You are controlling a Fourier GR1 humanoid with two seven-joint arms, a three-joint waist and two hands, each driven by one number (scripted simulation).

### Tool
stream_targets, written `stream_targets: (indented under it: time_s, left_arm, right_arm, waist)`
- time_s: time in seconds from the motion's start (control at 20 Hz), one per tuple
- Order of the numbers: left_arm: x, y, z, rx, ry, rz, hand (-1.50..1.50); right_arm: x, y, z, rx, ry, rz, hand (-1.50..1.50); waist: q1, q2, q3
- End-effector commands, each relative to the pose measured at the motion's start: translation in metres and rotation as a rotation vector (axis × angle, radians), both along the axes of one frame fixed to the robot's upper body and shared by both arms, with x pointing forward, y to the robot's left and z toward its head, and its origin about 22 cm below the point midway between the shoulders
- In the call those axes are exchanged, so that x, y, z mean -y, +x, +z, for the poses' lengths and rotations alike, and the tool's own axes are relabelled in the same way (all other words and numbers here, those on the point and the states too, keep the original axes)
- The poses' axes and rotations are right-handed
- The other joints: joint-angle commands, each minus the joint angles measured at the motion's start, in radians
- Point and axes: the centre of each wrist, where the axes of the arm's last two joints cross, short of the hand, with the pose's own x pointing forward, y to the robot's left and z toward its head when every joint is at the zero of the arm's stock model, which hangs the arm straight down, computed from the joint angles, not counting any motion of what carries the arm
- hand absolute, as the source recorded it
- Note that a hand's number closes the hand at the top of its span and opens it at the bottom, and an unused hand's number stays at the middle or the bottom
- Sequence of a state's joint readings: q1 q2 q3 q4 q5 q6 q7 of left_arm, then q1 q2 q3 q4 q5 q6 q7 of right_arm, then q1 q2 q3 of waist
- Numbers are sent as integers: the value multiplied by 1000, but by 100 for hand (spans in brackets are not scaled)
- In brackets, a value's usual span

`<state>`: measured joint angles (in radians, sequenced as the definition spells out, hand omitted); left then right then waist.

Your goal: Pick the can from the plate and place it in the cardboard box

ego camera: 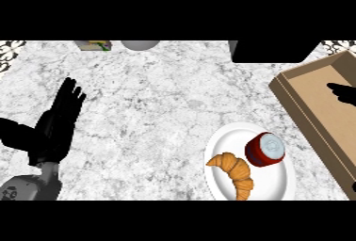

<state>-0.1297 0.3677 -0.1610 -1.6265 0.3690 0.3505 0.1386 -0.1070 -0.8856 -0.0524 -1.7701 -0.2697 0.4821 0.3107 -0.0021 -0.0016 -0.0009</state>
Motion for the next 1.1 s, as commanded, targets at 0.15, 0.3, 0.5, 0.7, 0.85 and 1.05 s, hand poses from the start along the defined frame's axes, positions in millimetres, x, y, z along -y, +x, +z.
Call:
stream_targets:
  time_s: [0.15,0.3,0.5,0.7,0.85,1.05]
  left_arm:
    - [-9,-3,-1,4,12,-7,0]
    - [-8,9,7,18,-11,-6,0]
    - [4,1,4,-6,-1,-6,0]
    - [-7,-4,-8,4,3,-20,0]
    - [-22,-5,-11,3,-3,1,0]
    - [-7,-14,7,14,-1,-17,0]
  right_arm:
    - [-30,-2,-9,-51,-90,-61,-150]
    - [-46,-2,-24,-77,-54,-32,-150]
    - [-54,-4,-41,-95,-33,-20,-150]
    - [-32,6,-43,-79,-37,-76,-150]
    - [-54,-10,-58,-60,-48,-80,-150]
    - [-58,6,-62,-79,-50,-70,-150]
  waist:
    - [3,1,1]
    - [2,1,1]
    - [2,1,1]
    - [2,1,1]
    - [0,1,1]
    - [4,1,1]
